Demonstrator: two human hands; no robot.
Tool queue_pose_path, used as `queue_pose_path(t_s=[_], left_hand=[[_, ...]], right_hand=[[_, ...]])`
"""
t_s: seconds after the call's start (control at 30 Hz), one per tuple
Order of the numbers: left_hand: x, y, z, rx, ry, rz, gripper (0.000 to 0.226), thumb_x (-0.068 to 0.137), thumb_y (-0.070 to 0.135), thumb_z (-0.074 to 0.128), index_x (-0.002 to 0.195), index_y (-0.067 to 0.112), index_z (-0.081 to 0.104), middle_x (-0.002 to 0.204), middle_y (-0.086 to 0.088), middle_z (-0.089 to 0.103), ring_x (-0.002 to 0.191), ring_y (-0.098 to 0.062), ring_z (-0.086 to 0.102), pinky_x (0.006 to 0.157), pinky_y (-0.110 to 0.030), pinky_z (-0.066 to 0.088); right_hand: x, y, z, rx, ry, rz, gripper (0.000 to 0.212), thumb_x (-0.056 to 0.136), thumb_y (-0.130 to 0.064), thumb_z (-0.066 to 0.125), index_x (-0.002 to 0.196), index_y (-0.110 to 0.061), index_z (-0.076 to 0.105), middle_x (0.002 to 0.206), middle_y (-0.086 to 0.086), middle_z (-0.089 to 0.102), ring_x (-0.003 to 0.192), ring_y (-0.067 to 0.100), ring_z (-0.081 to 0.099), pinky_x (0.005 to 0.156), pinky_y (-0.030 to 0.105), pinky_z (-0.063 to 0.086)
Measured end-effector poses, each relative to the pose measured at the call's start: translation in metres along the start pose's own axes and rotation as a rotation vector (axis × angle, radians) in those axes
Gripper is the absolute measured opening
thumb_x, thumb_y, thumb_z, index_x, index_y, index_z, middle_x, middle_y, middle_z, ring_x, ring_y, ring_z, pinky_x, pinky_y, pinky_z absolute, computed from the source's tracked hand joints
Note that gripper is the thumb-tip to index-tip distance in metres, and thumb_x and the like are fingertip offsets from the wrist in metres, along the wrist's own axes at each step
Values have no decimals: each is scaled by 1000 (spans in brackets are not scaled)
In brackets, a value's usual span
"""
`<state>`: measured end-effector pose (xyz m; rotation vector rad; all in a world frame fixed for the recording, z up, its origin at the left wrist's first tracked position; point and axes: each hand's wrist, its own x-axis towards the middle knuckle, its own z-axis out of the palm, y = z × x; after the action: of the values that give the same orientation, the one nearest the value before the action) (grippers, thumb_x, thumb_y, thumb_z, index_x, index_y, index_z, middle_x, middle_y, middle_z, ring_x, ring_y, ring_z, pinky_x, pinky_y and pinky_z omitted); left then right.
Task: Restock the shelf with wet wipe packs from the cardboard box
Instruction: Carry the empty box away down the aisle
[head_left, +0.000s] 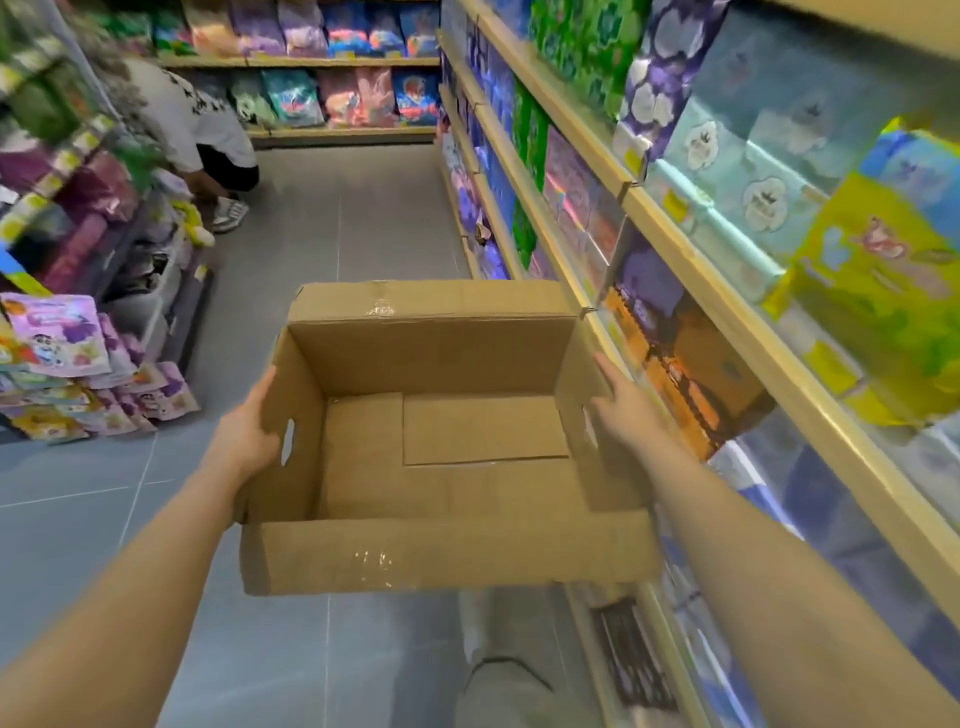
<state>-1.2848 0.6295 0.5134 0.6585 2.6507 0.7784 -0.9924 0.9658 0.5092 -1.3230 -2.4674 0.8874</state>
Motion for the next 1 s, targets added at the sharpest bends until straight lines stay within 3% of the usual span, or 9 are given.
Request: queue_pose_path(t_s=[0.17, 0.3, 0.4, 0.6, 0.8, 0.9, 1.0], left_hand=[[129, 18, 14, 15, 1, 18, 83, 87, -1, 52, 148, 37, 10, 128, -22, 52, 106, -38, 54, 88, -45, 46], [231, 42, 9, 22, -1, 7, 80, 89, 0, 51, 149, 35, 12, 125, -22, 53, 85, -26, 51, 75, -38, 45], [307, 56, 1, 34, -5, 8, 83, 87, -1, 53, 148, 38, 12, 126, -20, 53, 85, -25, 51, 71, -34, 44], [462, 95, -11, 48, -36, 22, 78, 90, 6, 52, 148, 39, 11, 121, -18, 54, 93, -32, 56, 78, -43, 48], [652, 106, -16, 76, -70, 94, 81, 90, 5, 52, 147, 42, 9, 123, -18, 54, 77, -23, 52, 58, -31, 46], [752, 127, -26, 74, -115, 138, 81, 89, 2, 52, 148, 39, 10, 131, -19, 49, 91, -31, 57, 70, -39, 52], [840, 142, -38, 52, -139, 170, 80, 89, 2, 52, 147, 40, 12, 133, -17, 49, 86, -26, 56, 69, -38, 52]], right_hand=[[130, -19, 29, 11, 8, 28, 67, 89, -15, 55, 145, -38, 28, 142, 4, 48, 117, 30, 53, 90, 35, 47], [234, -45, 36, 64, -31, 47, 69, 87, -14, 55, 145, -37, 28, 142, 2, 47, 121, 29, 51, 98, 37, 45], [297, -70, 34, 34, -38, 69, 68, 87, -14, 54, 145, -38, 27, 143, 1, 47, 121, 30, 51, 95, 36, 44], [425, -113, 46, 54, -9, 72, 71, 86, -8, 52, 147, -35, 27, 143, 5, 47, 121, 31, 51, 91, 35, 46], [560, -168, 79, 50, 88, 118, 70, 88, -11, 53, 147, -36, 25, 142, 8, 45, 121, 30, 50, 94, 34, 42], [627, -201, 93, 21, 125, 189, 71, 88, -13, 53, 147, -37, 23, 140, 11, 48, 117, 32, 52, 91, 35, 43], [697, -229, 102, -3, 111, 222, 68, 89, -13, 54, 148, -34, 25, 139, 12, 50, 110, 33, 56, 86, 37, 46]])
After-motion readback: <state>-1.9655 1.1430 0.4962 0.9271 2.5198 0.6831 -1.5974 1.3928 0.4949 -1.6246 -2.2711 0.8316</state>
